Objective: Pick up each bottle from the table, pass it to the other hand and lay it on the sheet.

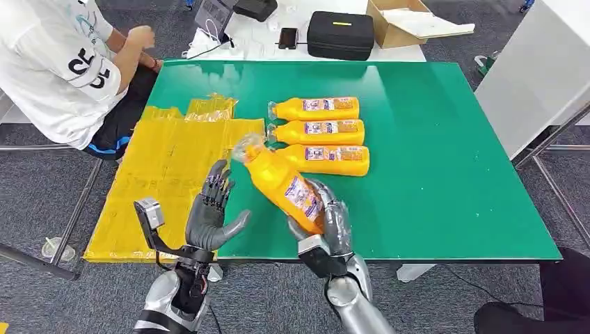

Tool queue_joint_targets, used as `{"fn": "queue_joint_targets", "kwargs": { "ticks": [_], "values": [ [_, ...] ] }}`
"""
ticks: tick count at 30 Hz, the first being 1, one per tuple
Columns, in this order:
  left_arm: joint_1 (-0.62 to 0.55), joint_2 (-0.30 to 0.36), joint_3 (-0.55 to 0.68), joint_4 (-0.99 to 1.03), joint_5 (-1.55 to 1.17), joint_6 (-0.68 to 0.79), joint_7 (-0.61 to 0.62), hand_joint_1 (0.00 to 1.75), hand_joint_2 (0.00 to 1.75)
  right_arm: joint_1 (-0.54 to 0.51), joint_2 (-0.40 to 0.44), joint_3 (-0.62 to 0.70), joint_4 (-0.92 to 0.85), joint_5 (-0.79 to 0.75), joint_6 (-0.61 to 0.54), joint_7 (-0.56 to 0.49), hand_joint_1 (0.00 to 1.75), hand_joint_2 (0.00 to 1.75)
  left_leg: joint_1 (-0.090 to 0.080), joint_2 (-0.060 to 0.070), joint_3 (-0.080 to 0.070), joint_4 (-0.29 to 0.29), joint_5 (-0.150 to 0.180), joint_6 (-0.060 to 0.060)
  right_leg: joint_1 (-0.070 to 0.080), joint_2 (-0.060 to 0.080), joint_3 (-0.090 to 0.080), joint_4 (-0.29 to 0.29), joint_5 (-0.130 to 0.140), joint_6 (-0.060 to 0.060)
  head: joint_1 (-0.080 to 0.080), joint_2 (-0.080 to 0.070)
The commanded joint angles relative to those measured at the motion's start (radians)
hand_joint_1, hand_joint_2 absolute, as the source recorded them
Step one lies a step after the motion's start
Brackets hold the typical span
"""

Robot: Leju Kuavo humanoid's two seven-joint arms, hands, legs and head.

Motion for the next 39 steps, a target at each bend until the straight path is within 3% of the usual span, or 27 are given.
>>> {"fn": "queue_joint_targets", "kwargs": {
  "ticks": [1,10,15,25,39],
  "values": [
    [-0.058,0.047,-0.059,0.095,0.007,-0.039,0.029,0.0,1.75,-0.117,0.036,0.147,0.262,0.044,-0.067,-0.003,1.75,1.75,0.0,0.002,0.004,-0.001,-0.001,0.0,0.0,0.001,0.003,-0.001,0.0,-0.001,0.0,0.0],
    [-0.09,0.053,-0.061,0.186,0.063,-0.099,0.075,0.0,1.75,-0.136,0.05,0.209,0.293,0.133,-0.135,-0.003,1.75,1.75,0.0,0.002,0.006,-0.001,-0.002,0.001,0.001,0.0,0.006,-0.002,-0.001,-0.002,-0.001,0.0],
    [-0.121,0.052,-0.057,0.274,0.124,-0.147,0.104,0.0,1.75,-0.105,0.095,0.193,0.31,0.302,-0.137,-0.003,1.75,1.75,0.001,0.001,0.008,-0.001,-0.002,0.001,0.002,-0.001,0.008,-0.002,-0.002,-0.002,0.0,0.0],
    [-0.092,0.034,-0.022,0.184,0.204,-0.158,0.086,0.0,1.75,-0.122,0.094,0.239,0.403,0.169,-0.033,-0.003,1.75,1.75,0.001,0.001,0.006,0.0,-0.002,0.001,0.002,-0.001,0.005,-0.002,-0.002,-0.002,0.0,0.0],
    [-0.059,0.014,0.008,0.092,0.25,-0.14,0.08,0.0,1.75,-0.124,0.095,0.232,0.417,0.155,0.011,0.033,1.75,1.75,0.001,-0.002,0.004,0.0,-0.001,0.001,0.002,-0.004,0.003,-0.001,-0.002,-0.002,0.0,0.0]
  ]
}}
